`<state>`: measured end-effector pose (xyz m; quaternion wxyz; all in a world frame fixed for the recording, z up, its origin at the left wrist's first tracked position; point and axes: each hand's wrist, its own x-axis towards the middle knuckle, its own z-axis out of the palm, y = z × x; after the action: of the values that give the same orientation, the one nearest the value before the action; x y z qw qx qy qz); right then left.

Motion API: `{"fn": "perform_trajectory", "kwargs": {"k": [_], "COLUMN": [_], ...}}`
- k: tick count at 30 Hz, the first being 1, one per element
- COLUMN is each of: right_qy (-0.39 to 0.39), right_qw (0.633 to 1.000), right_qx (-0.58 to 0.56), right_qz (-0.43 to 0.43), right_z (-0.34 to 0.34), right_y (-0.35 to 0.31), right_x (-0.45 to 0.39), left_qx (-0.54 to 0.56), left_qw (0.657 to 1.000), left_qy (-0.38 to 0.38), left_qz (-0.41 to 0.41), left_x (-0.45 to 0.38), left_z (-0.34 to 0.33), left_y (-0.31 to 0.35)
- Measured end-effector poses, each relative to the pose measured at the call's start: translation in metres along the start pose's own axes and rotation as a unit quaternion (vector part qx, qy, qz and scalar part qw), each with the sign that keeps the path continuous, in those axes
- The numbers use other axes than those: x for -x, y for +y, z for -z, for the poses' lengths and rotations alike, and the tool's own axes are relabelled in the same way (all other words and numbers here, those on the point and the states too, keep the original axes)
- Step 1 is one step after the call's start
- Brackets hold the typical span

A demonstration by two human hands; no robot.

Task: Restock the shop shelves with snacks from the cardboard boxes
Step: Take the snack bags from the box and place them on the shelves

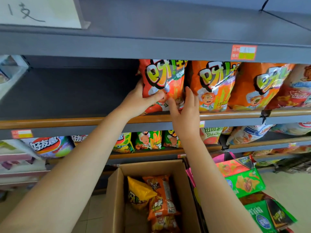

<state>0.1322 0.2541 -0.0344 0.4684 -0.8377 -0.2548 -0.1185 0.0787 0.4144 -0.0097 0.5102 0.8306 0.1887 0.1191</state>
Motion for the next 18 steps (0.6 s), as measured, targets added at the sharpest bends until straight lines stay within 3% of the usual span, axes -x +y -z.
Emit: {"fn": "perform_trajectory", "kwargs": {"k": [3, 5, 7, 10, 14, 18], "right_qy": [0.074, 0.039, -0.049, -0.179, -0.329, -0.407], "right_qw": [0.996, 0.997, 0.992, 0.957, 0.867, 0.799], "right_qx": [-0.038, -0.071, -0.088, -0.057, 0.052, 0.143], "right_qz": [0.039, 0.005, -0.08, -0.22, -0.371, -0.419], "right_z": [0.004, 0.003, -0.006, -0.033, -0.078, -0.108], "right_y": [-0.004, 0.0, 0.012, 0.05, 0.127, 0.182], "right_x": [0.034, 0.064, 0.096, 0.142, 0.205, 0.274], "left_qx": [-0.041, -0.017, 0.019, 0.009, -0.142, -0.061], "left_qw": [0.986, 0.966, 0.978, 0.991, 0.952, 0.918], "left_qy": [0.155, 0.239, 0.198, 0.105, 0.099, 0.033], "left_qz": [-0.034, -0.095, -0.067, 0.077, 0.254, 0.389], "left_x": [0.042, 0.083, 0.119, 0.155, 0.198, 0.247], "left_z": [-0.009, -0.018, -0.029, -0.05, -0.082, -0.124], "left_y": [-0.005, -0.015, -0.043, -0.119, -0.224, -0.284]}}
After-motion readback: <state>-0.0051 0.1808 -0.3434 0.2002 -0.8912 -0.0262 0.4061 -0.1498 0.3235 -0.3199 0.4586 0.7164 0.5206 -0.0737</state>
